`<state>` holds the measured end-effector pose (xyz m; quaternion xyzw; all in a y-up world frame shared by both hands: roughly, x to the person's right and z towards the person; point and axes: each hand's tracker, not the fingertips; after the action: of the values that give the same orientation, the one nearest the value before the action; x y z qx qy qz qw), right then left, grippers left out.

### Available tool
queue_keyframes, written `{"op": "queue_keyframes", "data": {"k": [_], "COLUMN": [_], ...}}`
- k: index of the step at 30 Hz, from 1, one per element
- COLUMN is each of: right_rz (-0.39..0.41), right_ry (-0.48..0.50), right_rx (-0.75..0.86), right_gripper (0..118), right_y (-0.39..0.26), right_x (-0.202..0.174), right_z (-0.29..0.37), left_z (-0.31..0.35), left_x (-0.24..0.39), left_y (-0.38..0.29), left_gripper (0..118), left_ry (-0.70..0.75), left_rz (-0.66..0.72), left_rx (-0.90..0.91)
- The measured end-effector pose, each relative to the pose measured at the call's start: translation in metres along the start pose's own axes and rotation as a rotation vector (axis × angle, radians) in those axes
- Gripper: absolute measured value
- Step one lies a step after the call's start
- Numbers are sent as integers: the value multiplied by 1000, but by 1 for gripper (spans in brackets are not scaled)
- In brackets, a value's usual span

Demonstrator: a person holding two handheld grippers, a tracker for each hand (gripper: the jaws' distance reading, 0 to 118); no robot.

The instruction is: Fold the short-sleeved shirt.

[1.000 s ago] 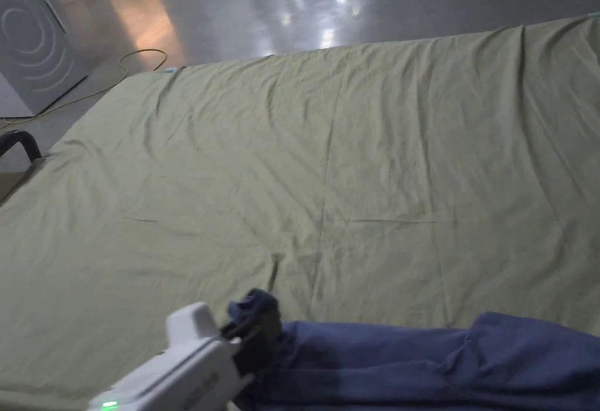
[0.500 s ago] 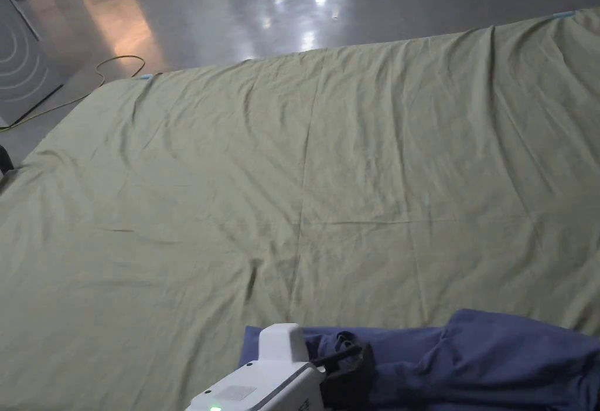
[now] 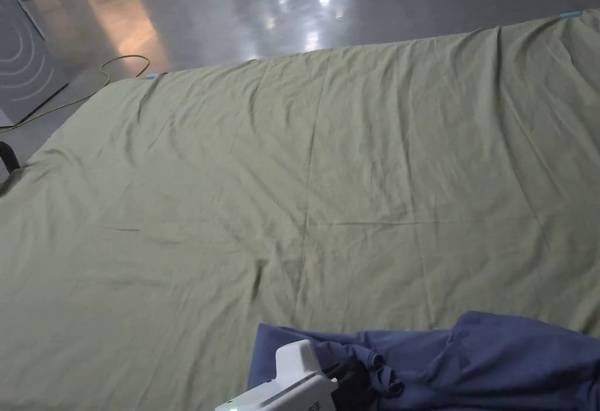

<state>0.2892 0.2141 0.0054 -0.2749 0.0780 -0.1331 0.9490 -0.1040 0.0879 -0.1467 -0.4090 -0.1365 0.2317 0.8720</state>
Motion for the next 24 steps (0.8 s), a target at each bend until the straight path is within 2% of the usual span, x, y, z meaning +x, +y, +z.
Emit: {"op": "queue_keyframes", "data": {"k": [2, 4, 5, 6, 7, 8, 9, 11, 12, 14, 15, 17, 19, 21, 24], "right_rz": [4, -4, -5, -4, -6, -15, -25, -36, -38, -39, -38, -31, -27, -24, -29], "right_ry": [2, 5, 5, 1, -1, 3, 13, 22, 25, 33, 35, 37, 38, 34, 27], "right_rx": [-4, -11, -16, -16, -13, -12, -12, -9, -8, -8, -9, -10, -11, -14, -22], "right_gripper": [0, 0, 0, 0, 0, 0, 0, 0, 0, 0, 0, 0, 0, 0, 0], "right_y": [-1, -1, -1, -2, -2, -1, -1, -1, 0, 0, 0, -4, -5, -5, -5], "right_x": [0, 1, 1, 1, 1, 2, 3, 3, 2, 0, -1, 3, 3, 3, 6], "right_z": [1, -1, -2, -2, -2, -3, -5, -7, -7, -9, -10, -9, -8, -6, -6], "left_z": [12, 34, 53, 67, 82, 95, 105, 115, 112, 93, 82, 61, 53, 48, 62], "left_x": [-6, -15, -24, -32, -45, -58, -71, -104, -115, -137, -140, -139, -131, -129, -130], "left_y": [13, 20, 27, 31, 36, 41, 45, 48, 46, 43, 39, 28, 25, 20, 24], "left_gripper": [3, 4, 11, 26, 61, 84, 98, 98, 98, 98, 96, 66, 19, 17, 16], "left_ry": [-25, -78, -67, -68, -77, -83, -76, -99, -103, -129, -136, -176, -230, -158, -152], "left_rz": [94, 125, 123, 139, 174, 218, 280, 387, 385, 526, 535, 523, 526, 559, 584], "left_rx": [-26, 43, 111, 160, 200, 239, 267, 327, 277, 208, 168, 151, 185, 166, 206]}}
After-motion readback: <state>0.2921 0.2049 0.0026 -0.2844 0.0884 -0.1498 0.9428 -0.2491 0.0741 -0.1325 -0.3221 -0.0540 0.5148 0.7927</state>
